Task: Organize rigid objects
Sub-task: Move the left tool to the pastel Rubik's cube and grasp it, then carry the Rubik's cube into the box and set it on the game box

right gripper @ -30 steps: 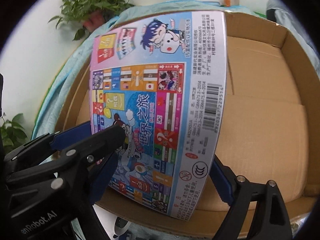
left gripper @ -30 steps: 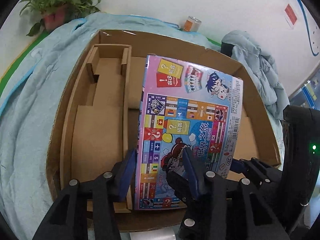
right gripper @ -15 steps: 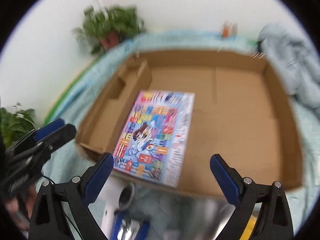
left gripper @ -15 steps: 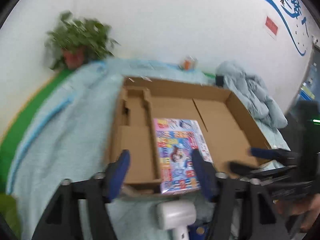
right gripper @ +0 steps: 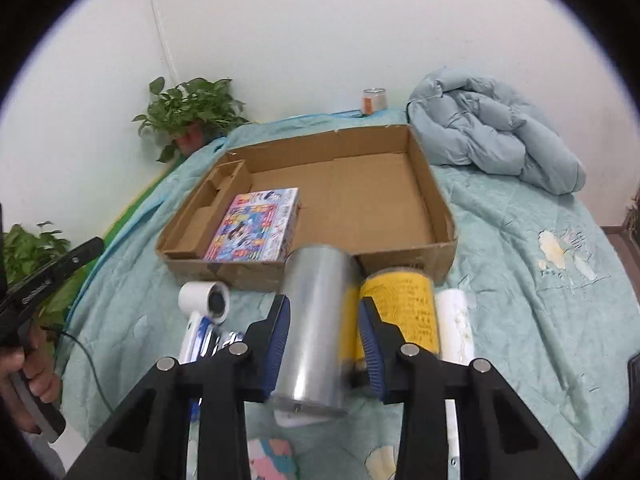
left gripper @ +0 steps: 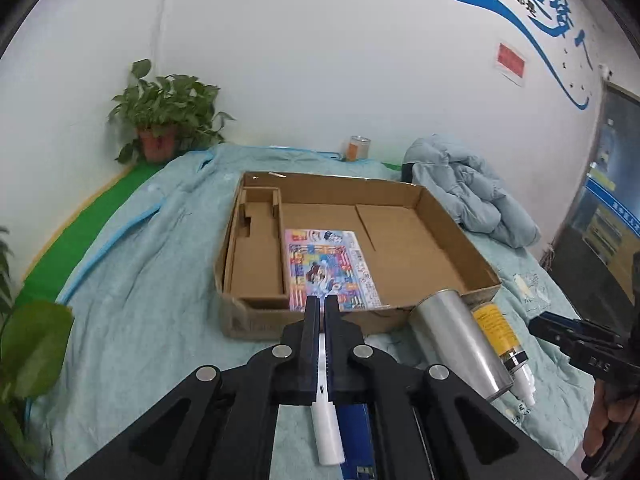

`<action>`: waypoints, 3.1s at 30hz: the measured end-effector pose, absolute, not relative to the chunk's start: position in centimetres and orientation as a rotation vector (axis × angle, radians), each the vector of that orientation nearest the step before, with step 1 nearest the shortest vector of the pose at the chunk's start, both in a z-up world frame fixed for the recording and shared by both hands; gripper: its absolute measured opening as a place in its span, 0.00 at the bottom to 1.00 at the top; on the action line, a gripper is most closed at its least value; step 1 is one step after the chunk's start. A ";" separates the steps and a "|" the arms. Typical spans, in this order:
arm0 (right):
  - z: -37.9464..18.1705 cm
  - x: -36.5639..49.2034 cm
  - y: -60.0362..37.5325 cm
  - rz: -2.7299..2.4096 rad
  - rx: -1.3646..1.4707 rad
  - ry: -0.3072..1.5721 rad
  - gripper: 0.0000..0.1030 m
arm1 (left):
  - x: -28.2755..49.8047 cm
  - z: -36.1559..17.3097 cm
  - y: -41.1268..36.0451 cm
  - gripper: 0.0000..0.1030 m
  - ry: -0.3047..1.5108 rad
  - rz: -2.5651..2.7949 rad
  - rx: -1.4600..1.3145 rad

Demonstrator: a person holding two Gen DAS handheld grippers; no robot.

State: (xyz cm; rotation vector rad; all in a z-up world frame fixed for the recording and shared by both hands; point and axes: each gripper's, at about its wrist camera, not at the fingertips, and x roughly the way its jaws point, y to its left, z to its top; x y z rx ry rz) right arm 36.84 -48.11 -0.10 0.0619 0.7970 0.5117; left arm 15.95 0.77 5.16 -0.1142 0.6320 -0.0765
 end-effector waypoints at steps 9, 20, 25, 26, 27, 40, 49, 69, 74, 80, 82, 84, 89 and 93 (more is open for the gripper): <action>0.7 33.8 -51.7 0.617 0.152 0.721 1.00 | 11.5 5.6 -0.2 1.00 0.637 -0.084 -0.196; -3.4 33.5 -51.7 0.691 0.173 0.926 0.99 | 10.1 4.9 0.3 0.99 0.743 -0.087 -0.158; -6.3 31.3 -48.7 0.794 0.048 1.002 0.92 | 8.6 6.9 3.2 1.00 0.750 0.007 -0.040; -6.9 30.8 -48.3 0.816 0.024 1.006 0.91 | 8.6 7.0 3.6 1.00 0.760 0.008 -0.030; -7.4 30.3 -47.9 0.835 0.006 1.008 0.85 | 8.6 6.9 3.8 0.99 0.789 -0.004 -0.019; -10.1 27.7 -46.4 0.974 -0.049 1.078 0.48 | 8.2 -5.6 -3.1 0.82 1.149 -0.406 -0.216; -10.3 27.7 -46.9 0.933 -0.109 1.088 0.48 | 9.1 -8.4 -4.0 0.71 1.221 -0.533 -0.386; -10.0 26.3 -42.7 0.851 -0.274 0.947 0.41 | 10.4 -7.7 -6.9 0.52 1.142 -0.542 -0.373; -7.9 26.1 -42.3 0.857 -0.261 0.863 0.41 | 9.7 -4.4 -6.4 0.52 1.053 -0.510 -0.317; -4.7 26.8 -41.3 0.860 -0.263 0.757 0.41 | 9.6 -0.1 -5.0 0.52 0.949 -0.494 -0.287; -3.8 27.0 -40.8 0.860 -0.277 0.725 0.41 | 9.9 1.1 -4.6 0.52 0.923 -0.490 -0.289; -3.0 27.5 -40.3 0.865 -0.285 0.696 0.41 | 10.2 2.4 -4.1 0.52 0.891 -0.484 -0.287; -1.4 28.8 -38.9 0.873 -0.292 0.644 0.41 | 11.5 4.7 -2.8 0.52 0.838 -0.469 -0.293; -0.8 29.8 -37.8 0.871 -0.310 0.618 0.41 | 12.3 5.7 -1.6 0.52 0.817 -0.468 -0.306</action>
